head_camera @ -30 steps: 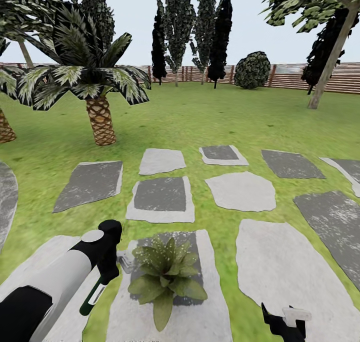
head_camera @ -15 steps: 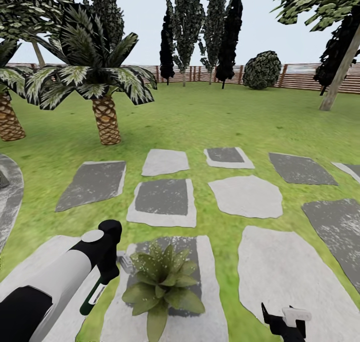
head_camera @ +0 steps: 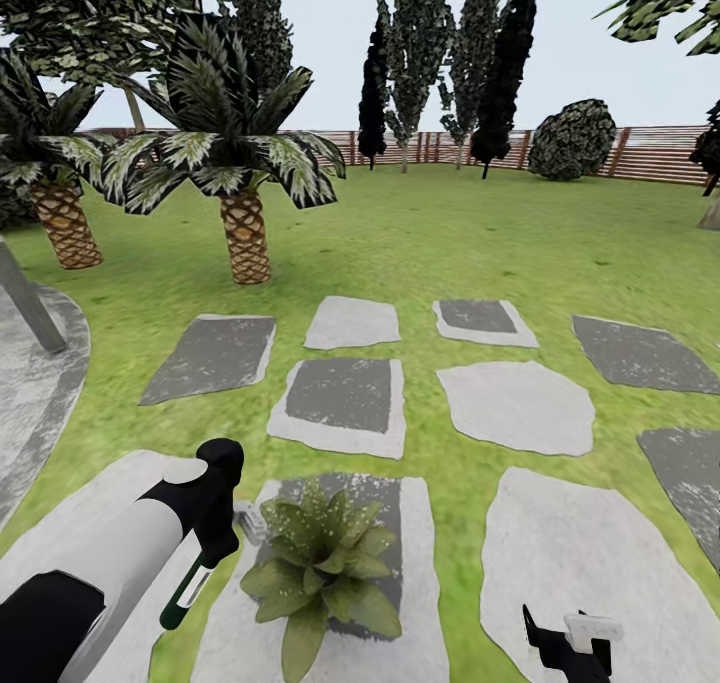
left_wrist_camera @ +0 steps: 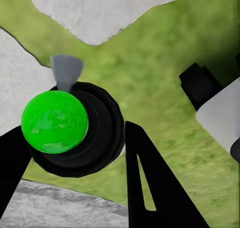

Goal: Pick up the pesticide atomizer in the garden and spray insectifuge to fully cover both potted plants in the garden.

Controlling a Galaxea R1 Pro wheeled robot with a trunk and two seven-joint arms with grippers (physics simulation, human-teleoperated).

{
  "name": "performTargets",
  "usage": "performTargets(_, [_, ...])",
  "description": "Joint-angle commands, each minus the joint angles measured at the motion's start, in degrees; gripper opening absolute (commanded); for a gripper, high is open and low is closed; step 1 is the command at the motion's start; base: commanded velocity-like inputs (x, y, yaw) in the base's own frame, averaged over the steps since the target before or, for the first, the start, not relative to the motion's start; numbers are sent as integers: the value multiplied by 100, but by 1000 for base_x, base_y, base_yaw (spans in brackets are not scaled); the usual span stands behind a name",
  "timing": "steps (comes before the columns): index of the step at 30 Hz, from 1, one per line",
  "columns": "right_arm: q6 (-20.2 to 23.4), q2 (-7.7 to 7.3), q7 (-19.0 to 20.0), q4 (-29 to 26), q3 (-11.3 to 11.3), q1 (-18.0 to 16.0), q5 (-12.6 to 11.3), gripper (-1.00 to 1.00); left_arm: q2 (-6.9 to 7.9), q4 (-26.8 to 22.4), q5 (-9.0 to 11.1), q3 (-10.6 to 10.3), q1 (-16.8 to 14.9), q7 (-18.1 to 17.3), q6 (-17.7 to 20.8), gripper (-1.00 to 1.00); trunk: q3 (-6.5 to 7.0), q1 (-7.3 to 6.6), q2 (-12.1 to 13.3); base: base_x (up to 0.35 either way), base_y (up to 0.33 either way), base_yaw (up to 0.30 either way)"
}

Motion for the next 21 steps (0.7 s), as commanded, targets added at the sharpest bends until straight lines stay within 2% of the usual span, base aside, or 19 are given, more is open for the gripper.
performTargets(1, [-18,-2,58,5,-53,-5,-1,100,4,-10,-33,-30,-3,-56,60,-100,-5,-1,-2,16,-218,15])
performTargets(11, [-18,-2,58,4,-55,-5,-2,100,7,45,-33,-34,4,-57,60,-100,-5,-1,-2,2,-26,9])
performTargets(21, [-18,1,58,4,-52,-5,-1,100,13,62,-33,-41,7,-32,60,-100,-5,-1,-2,9,-6,240])
